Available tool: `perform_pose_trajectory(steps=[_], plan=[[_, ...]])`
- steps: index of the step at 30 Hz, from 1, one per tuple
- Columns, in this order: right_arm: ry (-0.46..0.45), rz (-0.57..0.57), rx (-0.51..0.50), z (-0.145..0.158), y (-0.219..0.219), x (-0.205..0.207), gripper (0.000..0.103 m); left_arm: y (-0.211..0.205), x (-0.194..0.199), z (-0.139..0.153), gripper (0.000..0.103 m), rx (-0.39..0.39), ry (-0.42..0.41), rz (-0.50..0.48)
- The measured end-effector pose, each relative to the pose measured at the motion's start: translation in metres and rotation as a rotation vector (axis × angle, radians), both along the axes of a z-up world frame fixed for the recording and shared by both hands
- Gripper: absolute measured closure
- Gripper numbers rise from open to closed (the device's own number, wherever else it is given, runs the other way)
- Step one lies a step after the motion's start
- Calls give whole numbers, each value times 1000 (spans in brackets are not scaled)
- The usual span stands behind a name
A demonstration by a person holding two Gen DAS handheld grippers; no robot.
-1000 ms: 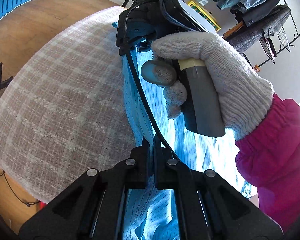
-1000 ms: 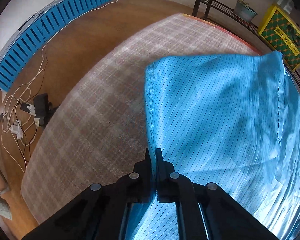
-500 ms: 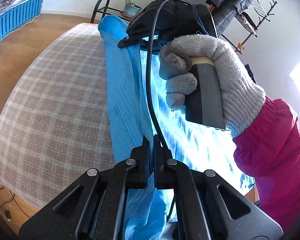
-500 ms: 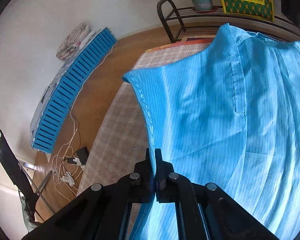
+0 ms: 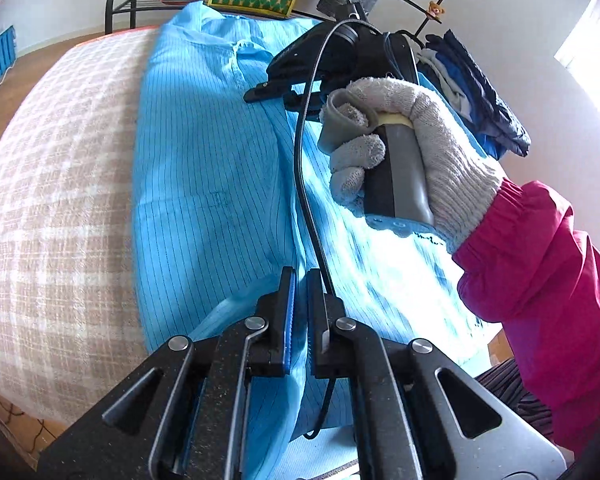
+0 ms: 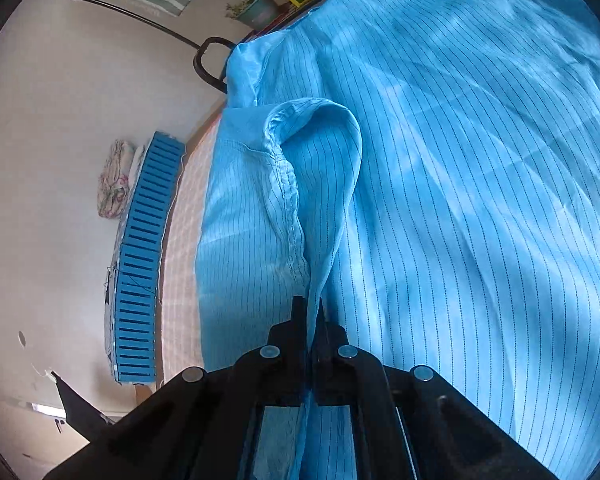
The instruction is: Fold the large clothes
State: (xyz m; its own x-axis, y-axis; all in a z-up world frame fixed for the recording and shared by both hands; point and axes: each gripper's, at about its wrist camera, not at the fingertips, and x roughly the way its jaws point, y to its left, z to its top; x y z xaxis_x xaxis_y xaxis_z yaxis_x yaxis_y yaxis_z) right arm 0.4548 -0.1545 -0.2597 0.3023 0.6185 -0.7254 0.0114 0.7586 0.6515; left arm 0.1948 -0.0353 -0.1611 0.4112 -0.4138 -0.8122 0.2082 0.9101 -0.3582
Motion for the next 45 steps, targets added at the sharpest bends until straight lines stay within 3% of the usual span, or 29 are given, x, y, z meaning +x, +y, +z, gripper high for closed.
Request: perform_pose_trajectory(steps=[3, 5, 7, 9, 10, 14, 20, 23, 29, 32, 34, 35, 36, 38, 40, 42, 45], plan=[[-23, 24, -49, 5, 7, 5, 103, 18, -10, 8, 96, -97, 24, -4], [-26, 51, -68, 8, 10, 8, 102, 37, -19, 21, 96, -128, -10, 11], [-33, 74, -94, 12, 15, 5, 96, 58, -28, 36, 96, -122, -59, 55], [-47, 81, -125, 19, 11, -2, 78, 80, -25, 46, 96, -120, -93, 122], [-50, 86, -130, 23, 7, -10, 75, 91, -24, 45, 96, -118, -92, 153], [-61, 145, -187, 40, -8, -47, 69, 119, -19, 22, 93, -146, -9, 238], [-92, 249, -220, 55, -19, -127, 68, 106, -30, -16, 89, -128, 86, 182], [-62, 260, -203, 50, -20, -158, 58, 104, -34, -31, 59, -142, 141, 202], [10, 306, -151, 29, -14, -190, 53, 105, -41, -53, 58, -196, 204, 226], [39, 311, -143, 22, -9, -196, 53, 103, -43, -60, 63, -218, 217, 229], [48, 311, -128, 19, -9, -202, 59, 102, -43, -61, 87, -234, 221, 214], [49, 316, -121, 19, -9, -205, 77, 102, -43, -62, 98, -252, 230, 210], [61, 326, -106, 16, -8, -207, 90, 103, -44, -62, 99, -247, 223, 214], [73, 322, -69, 13, -6, -211, 100, 104, -46, -54, 101, -224, 200, 216], [60, 325, -38, 15, -1, -218, 102, 109, -51, -44, 101, -218, 174, 225], [34, 331, -89, 17, 5, -222, 102, 110, -52, -40, 101, -194, 162, 223], [49, 348, -160, 6, 13, -227, 102, 98, -51, -46, 101, -73, 165, 205]])
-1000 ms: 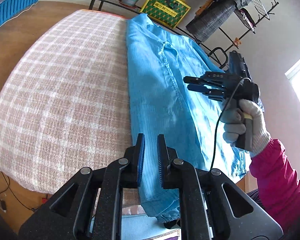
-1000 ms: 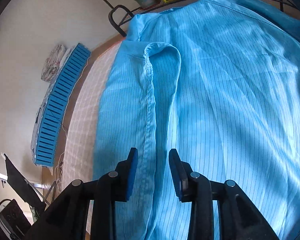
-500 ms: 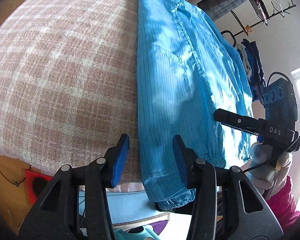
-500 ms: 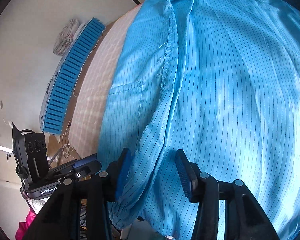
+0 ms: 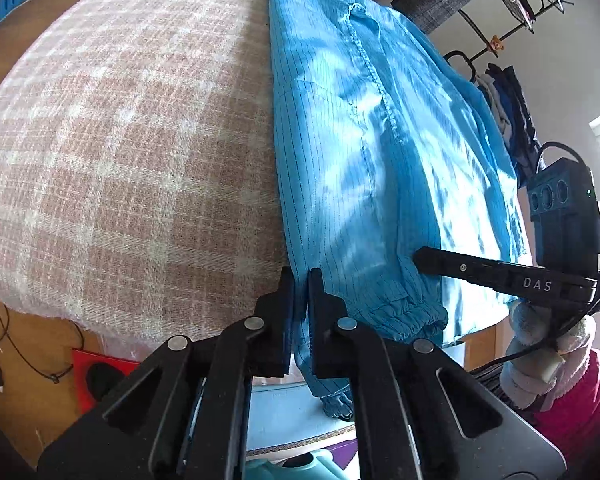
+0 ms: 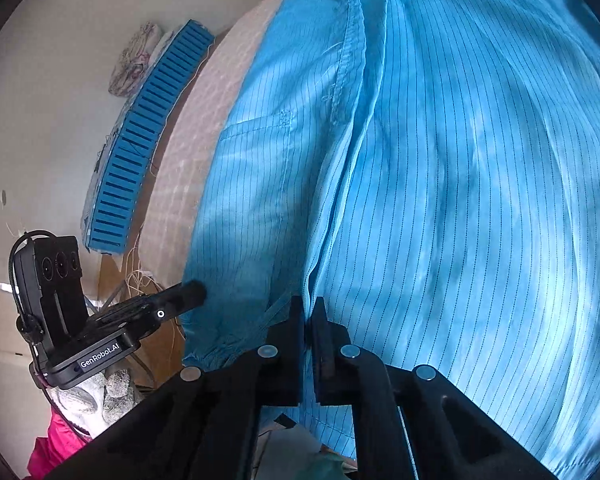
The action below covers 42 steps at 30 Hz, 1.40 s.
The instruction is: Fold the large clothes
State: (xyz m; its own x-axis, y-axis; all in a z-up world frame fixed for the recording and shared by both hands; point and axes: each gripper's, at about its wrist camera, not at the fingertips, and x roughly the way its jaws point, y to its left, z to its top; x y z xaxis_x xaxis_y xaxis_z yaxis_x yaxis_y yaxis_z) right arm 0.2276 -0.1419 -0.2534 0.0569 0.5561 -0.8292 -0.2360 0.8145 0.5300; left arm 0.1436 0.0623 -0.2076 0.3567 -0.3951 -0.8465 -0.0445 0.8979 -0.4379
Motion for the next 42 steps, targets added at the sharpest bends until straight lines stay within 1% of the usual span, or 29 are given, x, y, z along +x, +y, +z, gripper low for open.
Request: perform_pose_trajectory(steps=[1, 3, 4, 5, 6, 7, 10, 12, 15, 16, 17, 19, 22, 25, 26, 27, 28, 32, 33, 35, 37, 40, 42], plan=[[-10, 2, -2, 0, 1, -2, 102, -3, -1, 0, 100, 21, -4, -3], [-35, 15, -11, 6, 4, -3, 94, -7, -3, 5, 93, 61, -23, 5], [-60, 21, -21, 11, 4, -6, 90, -7, -5, 10, 92, 80, -44, 9], [-90, 28, -30, 17, 4, -9, 77, -7, -8, 17, 92, 98, -69, 18], [-130, 32, -43, 26, 3, -11, 68, -7, -10, 23, 92, 113, -92, 24], [-177, 31, -59, 36, 0, -14, 66, -7, -13, 29, 92, 125, -114, 26], [-285, 29, -94, 60, -11, -24, 66, -13, -20, 45, 92, 146, -181, 8], [-354, 9, -112, 74, -23, -29, 66, -19, -22, 52, 92, 146, -213, -8], [-455, -50, -119, 91, -54, -34, 64, -31, -19, 58, 92, 120, -238, -42], [-484, -71, -122, 96, -65, -36, 62, -38, -17, 60, 92, 112, -244, -52], [-506, -88, -129, 98, -76, -37, 57, -43, -16, 62, 92, 110, -248, -58], [-533, -128, -153, 102, -99, -38, 56, -53, -11, 67, 92, 99, -248, -72], [-522, -210, -197, 104, -137, -39, 56, -68, -3, 72, 92, 64, -237, -88], [-492, -301, -247, 105, -179, -41, 56, -86, 9, 77, 91, 52, -231, -114], [-476, -336, -263, 105, -194, -41, 56, -91, 13, 78, 84, 53, -226, -119], [-462, -380, -274, 105, -210, -41, 56, -97, 18, 80, 74, 54, -223, -125], [-448, -425, -277, 105, -226, -41, 56, -101, 22, 83, 72, 52, -222, -133], [-402, -623, -266, 106, -298, -45, 55, -124, 38, 95, 70, 71, -239, -166], [-389, -671, -261, 104, -315, -47, 54, -128, 41, 96, 66, 69, -239, -168], [-366, -754, -267, 98, -349, -49, 53, -134, 46, 97, 61, 39, -229, -164], [-338, -822, -278, 87, -377, -50, 50, -138, 48, 95, 61, 15, -221, -169], [-277, -916, -254, 68, -412, -48, 50, -145, 51, 88, 61, 42, -234, -181], [-235, -956, -240, 55, -428, -45, 50, -145, 54, 80, 61, 37, -231, -176]])
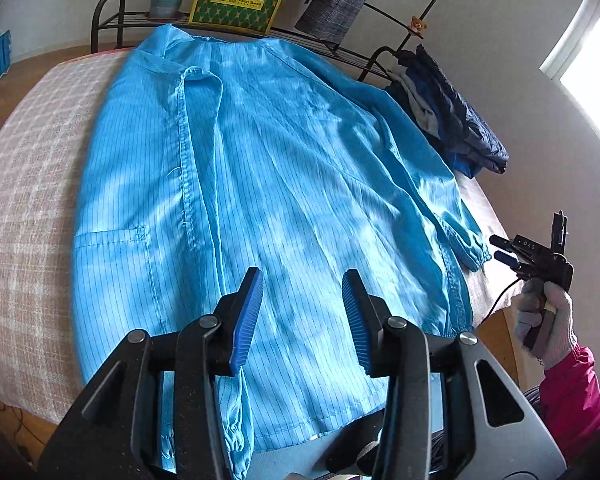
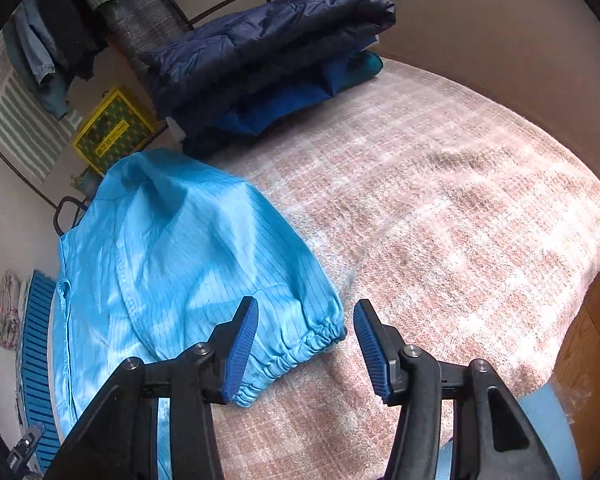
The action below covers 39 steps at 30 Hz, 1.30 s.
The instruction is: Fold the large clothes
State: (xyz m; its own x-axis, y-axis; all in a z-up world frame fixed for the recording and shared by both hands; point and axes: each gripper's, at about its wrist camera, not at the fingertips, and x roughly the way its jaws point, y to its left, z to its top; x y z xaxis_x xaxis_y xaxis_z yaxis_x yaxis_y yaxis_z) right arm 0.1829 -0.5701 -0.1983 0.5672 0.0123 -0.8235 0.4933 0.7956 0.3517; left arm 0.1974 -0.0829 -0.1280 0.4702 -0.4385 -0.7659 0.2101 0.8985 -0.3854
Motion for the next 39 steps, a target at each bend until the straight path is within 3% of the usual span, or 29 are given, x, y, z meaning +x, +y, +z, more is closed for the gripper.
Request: perform_pose_trajectory(steps=[4, 7, 12, 15, 25, 32, 36, 39], plan=[[-1, -22, 56, -16, -15, 7, 50, -2, 8, -16, 61, -7, 49, -4], [3, 24, 33, -17, -6, 17, 52, -4, 12, -19, 61, 8, 43, -8], [3, 72, 32, -19, 4, 29, 98, -5, 16, -15, 61, 3, 29, -12], [-21, 73, 6, -9, 6, 28, 103, -5, 18, -13, 61, 11, 15, -14], [-207, 130, -73, 59, 36, 12, 103, 3, 21, -11, 61, 0, 14, 16], [-349, 444, -236, 115, 143, 7, 103, 10, 26, -2, 61, -12, -6, 45], [-345, 686, -222, 106, 217, 3, 103, 17, 28, 3, 61, -21, -19, 68], [-278, 865, -223, 81, 267, -1, 103, 24, 29, 5, 61, -22, -25, 86]])
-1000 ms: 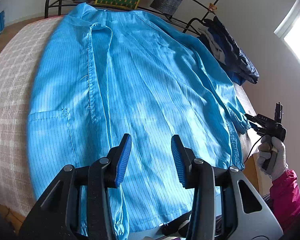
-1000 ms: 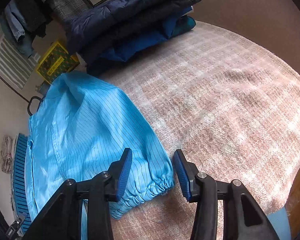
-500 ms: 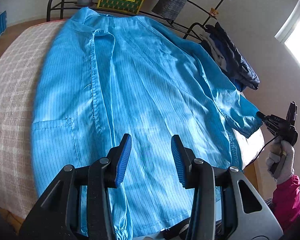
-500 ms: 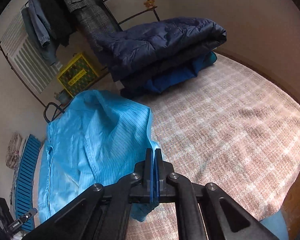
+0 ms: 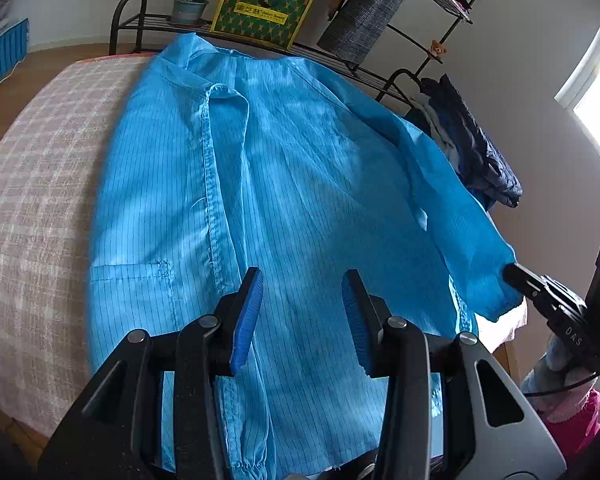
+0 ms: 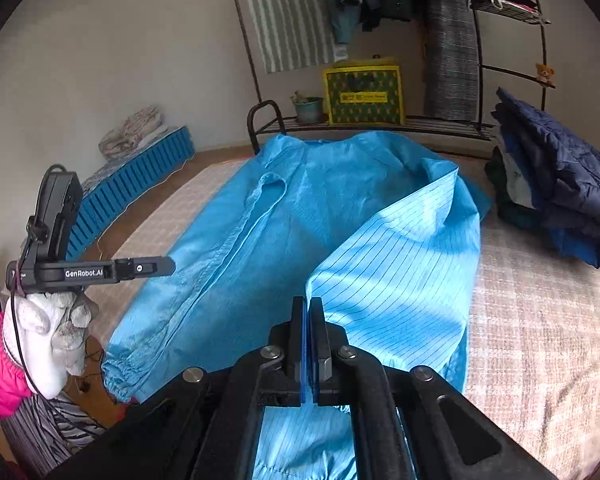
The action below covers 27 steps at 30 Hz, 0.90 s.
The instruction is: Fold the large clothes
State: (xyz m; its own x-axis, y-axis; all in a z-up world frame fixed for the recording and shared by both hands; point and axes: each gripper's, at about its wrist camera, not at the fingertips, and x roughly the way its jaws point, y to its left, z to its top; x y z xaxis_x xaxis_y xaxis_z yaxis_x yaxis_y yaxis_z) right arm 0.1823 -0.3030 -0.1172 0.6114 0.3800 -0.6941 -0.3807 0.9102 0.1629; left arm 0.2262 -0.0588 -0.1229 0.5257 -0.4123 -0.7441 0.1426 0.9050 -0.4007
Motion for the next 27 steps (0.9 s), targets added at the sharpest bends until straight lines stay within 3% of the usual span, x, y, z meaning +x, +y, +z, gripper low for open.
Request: perform_pose_trajectory(steps=[6, 10, 14, 15, 17, 19, 22, 27], plan=[[191, 245, -161, -77, 59, -21, 103, 9, 0, -9, 61, -7, 31, 18], [242, 285, -208, -101, 58, -33, 103, 4, 1, -20, 61, -17, 73, -4], [238, 298, -163, -91, 45, -41, 94, -12, 1, -32, 61, -35, 119, -41], [236, 298, -136, -84, 41, -43, 79, -17, 1, -35, 61, -44, 131, -55], [209, 299, -61, -66, 32, -47, 69, -26, 0, -40, 61, -72, 160, -83], [184, 298, 27, -50, 17, -52, 69, -35, -1, -45, 61, -106, 192, -113], [170, 187, 140, -40, -21, -49, 67, -47, -3, -54, 61, -115, 236, -138], [286, -158, 316, -68, -107, -33, 66, -66, -6, -72, 61, -182, 333, -177]])
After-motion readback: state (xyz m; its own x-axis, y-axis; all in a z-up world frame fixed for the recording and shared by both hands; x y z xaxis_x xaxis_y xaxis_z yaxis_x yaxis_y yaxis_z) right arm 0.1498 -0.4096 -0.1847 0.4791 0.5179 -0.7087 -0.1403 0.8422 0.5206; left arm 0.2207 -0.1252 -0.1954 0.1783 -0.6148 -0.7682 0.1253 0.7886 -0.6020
